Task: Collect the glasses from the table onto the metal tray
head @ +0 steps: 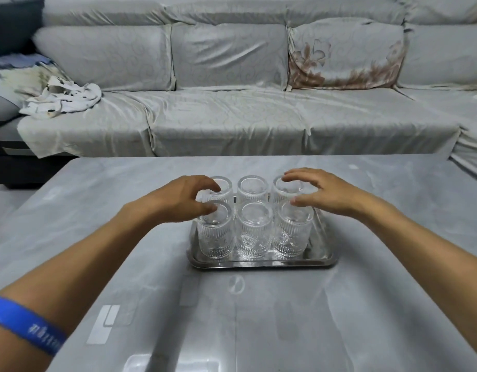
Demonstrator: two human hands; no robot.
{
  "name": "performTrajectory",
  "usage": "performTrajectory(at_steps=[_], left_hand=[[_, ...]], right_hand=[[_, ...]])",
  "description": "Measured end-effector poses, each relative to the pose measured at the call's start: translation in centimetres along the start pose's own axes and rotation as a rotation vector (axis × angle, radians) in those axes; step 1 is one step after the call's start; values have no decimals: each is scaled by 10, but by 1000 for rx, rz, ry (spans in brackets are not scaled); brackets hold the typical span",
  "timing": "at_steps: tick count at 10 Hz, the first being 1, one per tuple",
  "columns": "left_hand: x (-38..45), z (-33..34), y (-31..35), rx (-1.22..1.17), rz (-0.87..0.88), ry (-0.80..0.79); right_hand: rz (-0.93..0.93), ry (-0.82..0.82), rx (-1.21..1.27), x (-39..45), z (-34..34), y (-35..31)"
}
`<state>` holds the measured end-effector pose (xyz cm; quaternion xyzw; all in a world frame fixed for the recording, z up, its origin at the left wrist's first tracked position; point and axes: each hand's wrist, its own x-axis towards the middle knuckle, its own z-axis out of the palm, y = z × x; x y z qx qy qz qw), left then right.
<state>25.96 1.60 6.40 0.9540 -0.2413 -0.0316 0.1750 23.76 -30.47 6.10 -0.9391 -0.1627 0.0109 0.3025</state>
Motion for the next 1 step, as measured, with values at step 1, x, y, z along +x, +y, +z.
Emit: performTrajectory(at_steps=[1], left_hand=[[-6,5,-3,-44,-14,19]], right_hand=[[49,-52,-37,-13,-8,15]])
